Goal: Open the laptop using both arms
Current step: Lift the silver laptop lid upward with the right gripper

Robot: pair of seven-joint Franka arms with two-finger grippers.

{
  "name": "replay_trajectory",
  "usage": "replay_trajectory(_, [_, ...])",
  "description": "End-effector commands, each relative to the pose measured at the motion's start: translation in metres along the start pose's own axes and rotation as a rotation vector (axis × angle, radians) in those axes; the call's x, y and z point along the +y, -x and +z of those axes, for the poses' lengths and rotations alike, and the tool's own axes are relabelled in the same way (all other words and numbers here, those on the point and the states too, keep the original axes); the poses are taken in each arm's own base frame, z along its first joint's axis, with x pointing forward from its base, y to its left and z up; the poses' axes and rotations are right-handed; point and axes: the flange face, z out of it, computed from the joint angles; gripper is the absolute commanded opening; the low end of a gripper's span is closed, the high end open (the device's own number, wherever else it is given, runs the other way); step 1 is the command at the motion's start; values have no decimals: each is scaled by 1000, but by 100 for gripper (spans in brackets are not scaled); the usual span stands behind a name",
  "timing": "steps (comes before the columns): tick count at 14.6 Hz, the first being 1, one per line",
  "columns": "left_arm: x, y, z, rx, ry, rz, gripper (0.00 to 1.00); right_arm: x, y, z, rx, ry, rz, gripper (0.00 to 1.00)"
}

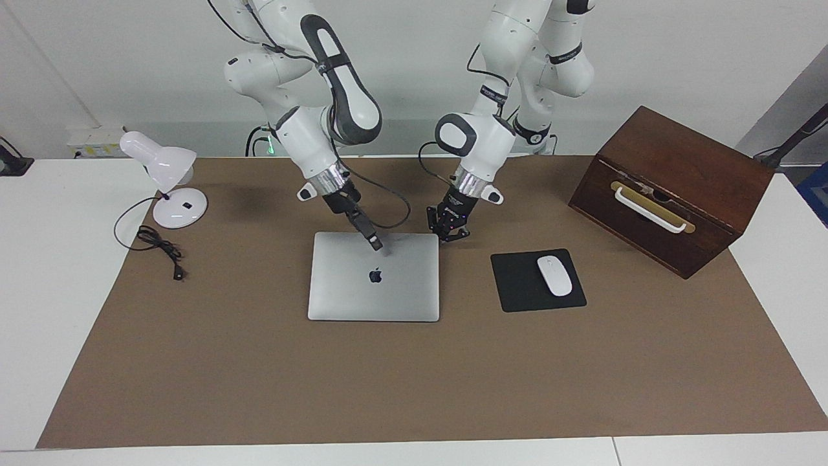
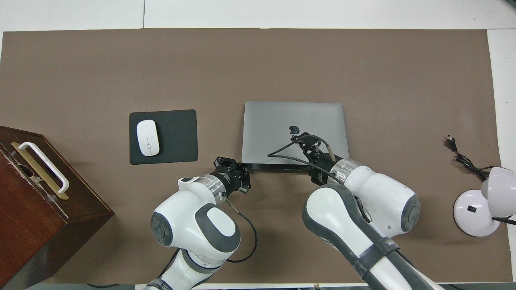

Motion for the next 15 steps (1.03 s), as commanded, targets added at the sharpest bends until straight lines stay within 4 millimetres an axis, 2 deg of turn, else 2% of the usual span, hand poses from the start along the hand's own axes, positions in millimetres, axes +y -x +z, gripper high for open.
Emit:
replay_trajectory(1, [0,-2,-11,-5,9,15,0,-17,-10,4,21,-38,-9,100])
replay_trajectory(4, [2,1,-7,-7,10,12,0,-24,-16,2,27,-52,-7,100])
replay_trajectory(10, [-1,1,15,12,4,22,0,-45,-13,3,24,-86,-10,100])
replay_trajectory(14, [-3,7,23,9,1,27,0,-66,-13,-1,22,-126,-12,100])
replay_trajectory(15, [-3,6,24,11,1,26,0,-73,-18,-5,30,-142,-9,100])
